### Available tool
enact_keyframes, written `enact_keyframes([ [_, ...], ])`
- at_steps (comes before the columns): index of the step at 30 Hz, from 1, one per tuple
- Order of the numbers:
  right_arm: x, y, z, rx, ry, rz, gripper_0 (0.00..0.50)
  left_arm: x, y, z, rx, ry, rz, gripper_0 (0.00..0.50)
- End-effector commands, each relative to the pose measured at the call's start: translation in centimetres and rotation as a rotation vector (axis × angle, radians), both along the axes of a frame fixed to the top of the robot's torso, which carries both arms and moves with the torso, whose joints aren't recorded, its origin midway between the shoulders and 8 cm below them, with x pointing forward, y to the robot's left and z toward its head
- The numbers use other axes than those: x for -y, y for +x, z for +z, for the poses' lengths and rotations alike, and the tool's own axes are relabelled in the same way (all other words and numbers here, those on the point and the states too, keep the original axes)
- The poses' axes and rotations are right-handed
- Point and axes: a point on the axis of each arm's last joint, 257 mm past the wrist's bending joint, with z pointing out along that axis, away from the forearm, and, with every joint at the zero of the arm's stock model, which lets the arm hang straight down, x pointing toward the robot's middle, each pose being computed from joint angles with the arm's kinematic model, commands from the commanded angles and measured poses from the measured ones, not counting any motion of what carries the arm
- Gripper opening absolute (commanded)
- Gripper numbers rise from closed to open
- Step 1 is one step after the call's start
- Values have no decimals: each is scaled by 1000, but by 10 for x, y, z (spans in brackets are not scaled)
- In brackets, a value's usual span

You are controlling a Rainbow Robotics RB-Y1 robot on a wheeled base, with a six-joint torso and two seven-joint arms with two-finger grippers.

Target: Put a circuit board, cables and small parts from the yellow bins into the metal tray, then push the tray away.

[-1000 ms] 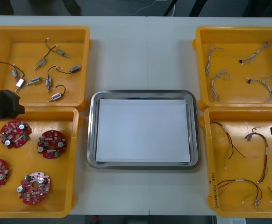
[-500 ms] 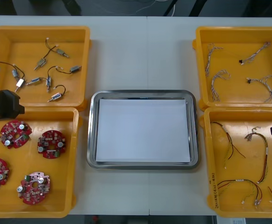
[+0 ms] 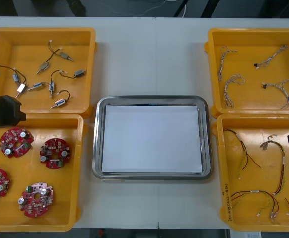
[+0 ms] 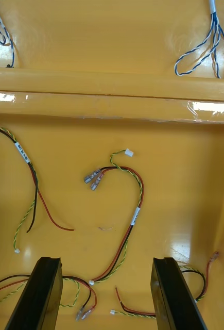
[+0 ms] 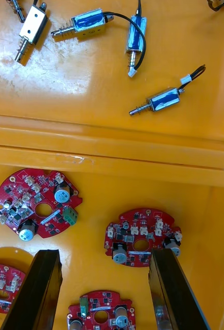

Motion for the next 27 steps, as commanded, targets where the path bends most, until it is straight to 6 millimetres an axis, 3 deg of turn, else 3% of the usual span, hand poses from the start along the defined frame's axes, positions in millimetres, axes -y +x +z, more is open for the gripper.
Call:
enact_keyframes([
  [1,-5,-3,1,9,16,-28,500,-14,-2,7,3,61,-1,500],
  [27,-5,-3,1,9,16,-28,500,-14,-2,7,3,61,-1,500],
])
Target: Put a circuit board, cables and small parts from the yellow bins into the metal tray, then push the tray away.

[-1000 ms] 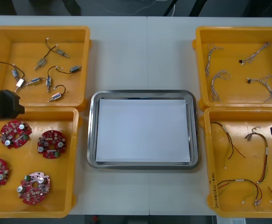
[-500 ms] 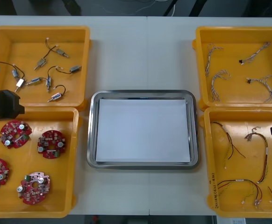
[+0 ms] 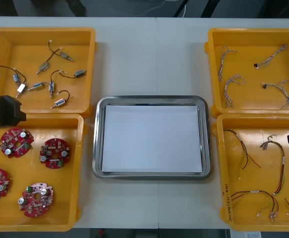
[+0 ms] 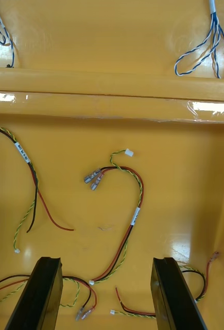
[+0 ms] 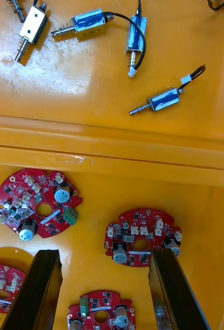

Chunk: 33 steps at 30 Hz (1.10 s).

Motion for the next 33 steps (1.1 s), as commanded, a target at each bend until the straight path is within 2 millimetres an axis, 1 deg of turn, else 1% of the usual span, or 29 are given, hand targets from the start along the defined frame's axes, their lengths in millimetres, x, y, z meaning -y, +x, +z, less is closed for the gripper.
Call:
enact_keyframes([
  [1,-5,-3,1,9,16,-28,500,-14,-2,7,3,61,-1,500],
  [2,-5,-3,1,9,16,-28,500,-16,-10,-12,-50,53,8,500],
  [4,-5,-3,1,9,16,-28,500,-18,-11,-15,-60,56,7,500],
  [9,-5,-3,1,9,16,-28,500,-21,-11,-12,-61,70,0,500],
  [10,-4,3,12,35,2,-22,500,-22,-11,-11,-61,73,-3,500],
  [12,-5,5,14,38,3,-18,500,-23,-12,-10,-62,76,-6,500],
  [13,-5,8,21,55,-8,-9,500,-24,-12,-9,-62,79,-8,500],
  [15,-9,8,23,59,-10,1,500,-24,-13,-8,-65,82,-16,500],
  [18,-12,6,17,46,-8,7,500,-24,-18,-10,-79,71,-34,500],
  [21,-10,1,10,27,-13,-5,500,-28,-28,-12,-93,62,-44,500],
  [30,-3,-2,-1,-11,9,-26,500,-33,-56,-22,-127,111,-68,500],
  [33,0,-3,-5,-22,18,-33,500,-35,-69,-28,-141,127,-78,500],
])
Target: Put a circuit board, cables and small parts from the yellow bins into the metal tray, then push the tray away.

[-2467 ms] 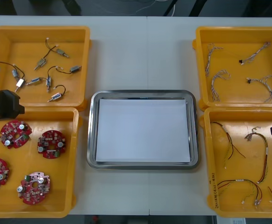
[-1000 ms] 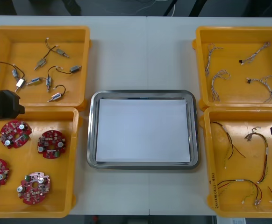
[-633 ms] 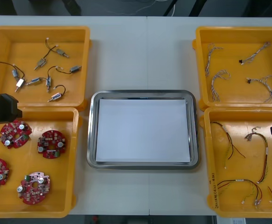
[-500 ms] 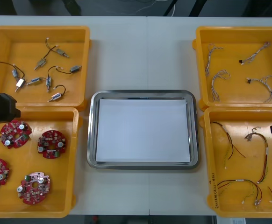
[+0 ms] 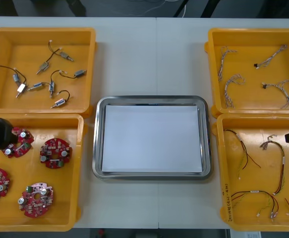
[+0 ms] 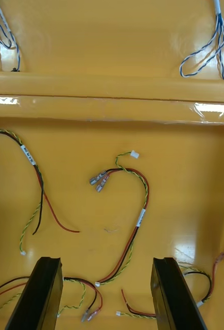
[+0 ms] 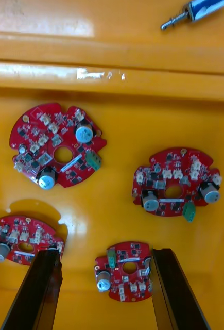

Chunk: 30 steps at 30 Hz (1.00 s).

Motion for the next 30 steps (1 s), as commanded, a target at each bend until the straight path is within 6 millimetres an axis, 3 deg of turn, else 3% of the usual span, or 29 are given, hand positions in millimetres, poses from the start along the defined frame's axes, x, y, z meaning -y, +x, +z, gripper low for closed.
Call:
enact_keyframes([
  [1,5,-4,-5,-23,7,-22,500,-17,-21,5,0,80,-38,500],
  [13,24,-16,-32,-114,37,-75,500,-35,-44,-9,29,112,-53,500],
  [18,32,-22,-44,-155,52,-107,500,-36,-44,-14,66,105,-78,500],
  [30,43,0,-58,-109,108,-139,500,-34,-51,-24,96,131,-213,500],
])
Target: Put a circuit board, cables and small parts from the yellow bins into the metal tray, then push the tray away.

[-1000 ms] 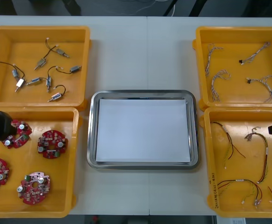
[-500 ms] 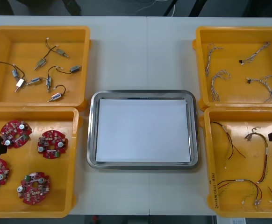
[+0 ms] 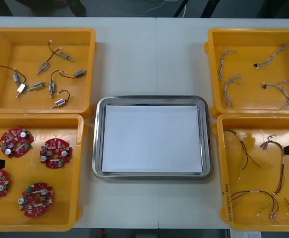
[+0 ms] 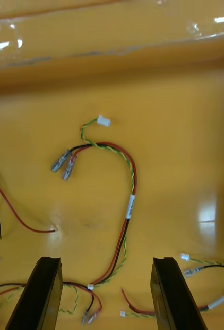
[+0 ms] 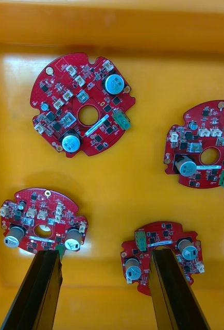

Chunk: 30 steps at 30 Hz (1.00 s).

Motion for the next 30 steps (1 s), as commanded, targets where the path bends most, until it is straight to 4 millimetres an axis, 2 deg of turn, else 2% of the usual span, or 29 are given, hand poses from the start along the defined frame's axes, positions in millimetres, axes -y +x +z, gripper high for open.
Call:
enact_keyframes([
  [1,16,4,1,20,-3,-33,500,-7,-8,8,-2,132,-177,500],
  [12,20,17,-20,24,7,-44,500,-1,-22,-8,-10,145,-279,500],
  [21,24,26,-34,35,-18,-42,500,-6,-36,-21,-22,169,-319,500],
  [30,31,20,-45,22,-42,-52,500,-10,-42,-41,-21,169,-335,500],
])
